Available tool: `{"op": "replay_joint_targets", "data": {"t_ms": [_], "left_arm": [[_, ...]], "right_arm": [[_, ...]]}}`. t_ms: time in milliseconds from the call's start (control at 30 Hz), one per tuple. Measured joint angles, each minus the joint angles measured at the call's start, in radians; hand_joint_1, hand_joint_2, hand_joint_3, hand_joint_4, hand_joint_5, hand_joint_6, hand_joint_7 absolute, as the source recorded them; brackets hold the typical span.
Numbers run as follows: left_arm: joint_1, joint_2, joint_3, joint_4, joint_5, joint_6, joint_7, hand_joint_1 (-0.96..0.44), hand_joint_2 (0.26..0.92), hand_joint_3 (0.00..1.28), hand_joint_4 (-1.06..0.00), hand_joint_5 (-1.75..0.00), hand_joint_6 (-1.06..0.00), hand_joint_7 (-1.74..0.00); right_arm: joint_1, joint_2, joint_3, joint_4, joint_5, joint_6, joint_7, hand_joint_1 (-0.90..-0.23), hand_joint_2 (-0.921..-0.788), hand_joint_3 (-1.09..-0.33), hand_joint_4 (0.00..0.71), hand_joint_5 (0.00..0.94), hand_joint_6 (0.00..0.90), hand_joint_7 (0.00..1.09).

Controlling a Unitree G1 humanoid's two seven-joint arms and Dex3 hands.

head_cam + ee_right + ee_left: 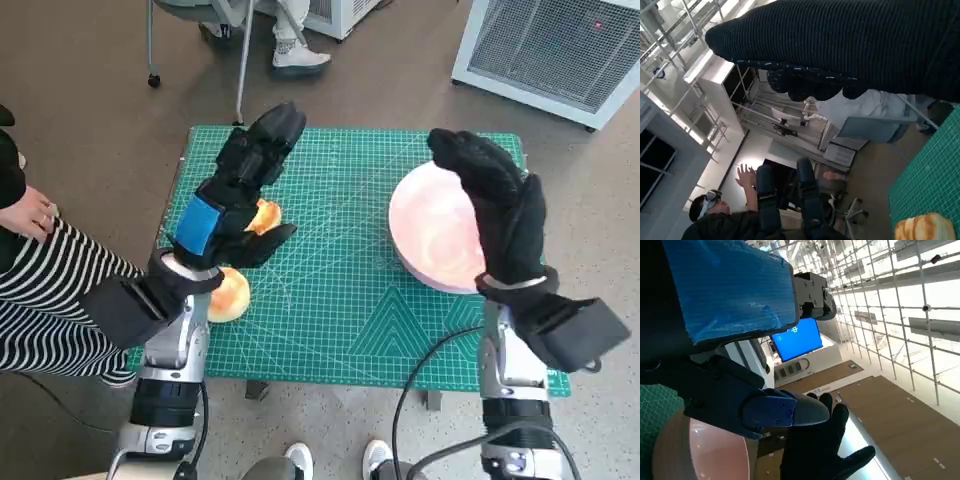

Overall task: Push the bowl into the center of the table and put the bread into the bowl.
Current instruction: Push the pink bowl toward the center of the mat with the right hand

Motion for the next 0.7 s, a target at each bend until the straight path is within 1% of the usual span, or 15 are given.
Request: {"op": "replay_joint_targets", "data": {"t_ms": [33,100,167,267,300,367,467,533,700], "left_arm": [[0.0,0.0,0.002,0.0,0.0,0.0,0.001,-0.59,0.921,0.34,-0.11,-0.04,0.0,-0.39],[0.0,0.0,0.005,0.0,0.0,0.0,0.005,-0.59,0.921,0.34,-0.11,-0.04,0.0,-0.38],[0.0,0.0,0.009,0.0,0.0,-0.001,0.009,-0.59,0.921,0.34,-0.11,-0.04,0.0,-0.38],[0.0,0.0,0.011,0.0,0.0,-0.001,0.014,-0.59,0.921,0.34,-0.1,-0.04,0.0,-0.38],[0.0,-0.001,0.012,0.0,0.001,-0.002,0.015,-0.59,0.921,0.34,-0.1,-0.04,0.0,-0.38],[0.0,-0.001,0.012,0.0,0.001,-0.003,0.016,-0.59,0.921,0.34,-0.1,-0.04,0.0,-0.38],[0.001,-0.002,0.012,0.0,0.001,-0.007,0.018,-0.6,0.921,0.35,-0.1,-0.04,0.0,-0.38],[0.001,-0.004,0.012,0.001,0.002,-0.009,0.019,-0.6,0.921,0.35,-0.1,-0.04,0.0,-0.38],[0.001,-0.009,0.012,0.001,0.002,-0.011,0.024,-0.59,0.921,0.35,-0.1,-0.04,0.0,-0.37]], "right_arm": [[0.0,-0.01,-0.013,0.008,0.01,-0.003,0.004,-0.785,-0.921,-0.763,0.206,0.003,0.024,0.6],[-0.002,-0.03,-0.038,0.031,0.017,-0.013,0.004,-0.788,-0.921,-0.764,0.204,0.002,0.022,0.59],[-0.005,-0.046,-0.062,0.054,0.018,-0.025,0.0,-0.79,-0.921,-0.769,0.2,0.001,0.022,0.59],[-0.009,-0.069,-0.1,0.09,0.007,-0.049,-0.04,-0.787,-0.921,-0.788,0.197,0.0,0.021,0.58],[-0.01,-0.076,-0.111,0.102,-0.001,-0.058,-0.06,-0.784,-0.921,-0.802,0.195,0.0,0.02,0.58],[-0.013,-0.087,-0.135,0.124,-0.03,-0.073,-0.109,-0.778,-0.921,-0.826,0.194,0.0,0.018,0.59],[-0.021,-0.104,-0.16,0.168,-0.07,-0.094,-0.177,-0.76,-0.921,-0.862,0.191,0.0,0.009,0.59],[-0.034,-0.116,-0.176,0.208,-0.095,-0.105,-0.224,-0.748,-0.921,-0.877,0.189,0.0,0.004,0.6],[-0.076,-0.155,-0.203,0.349,-0.142,-0.136,-0.321,-0.726,-0.921,-0.914,0.186,0.0,0.0,0.59]]}}
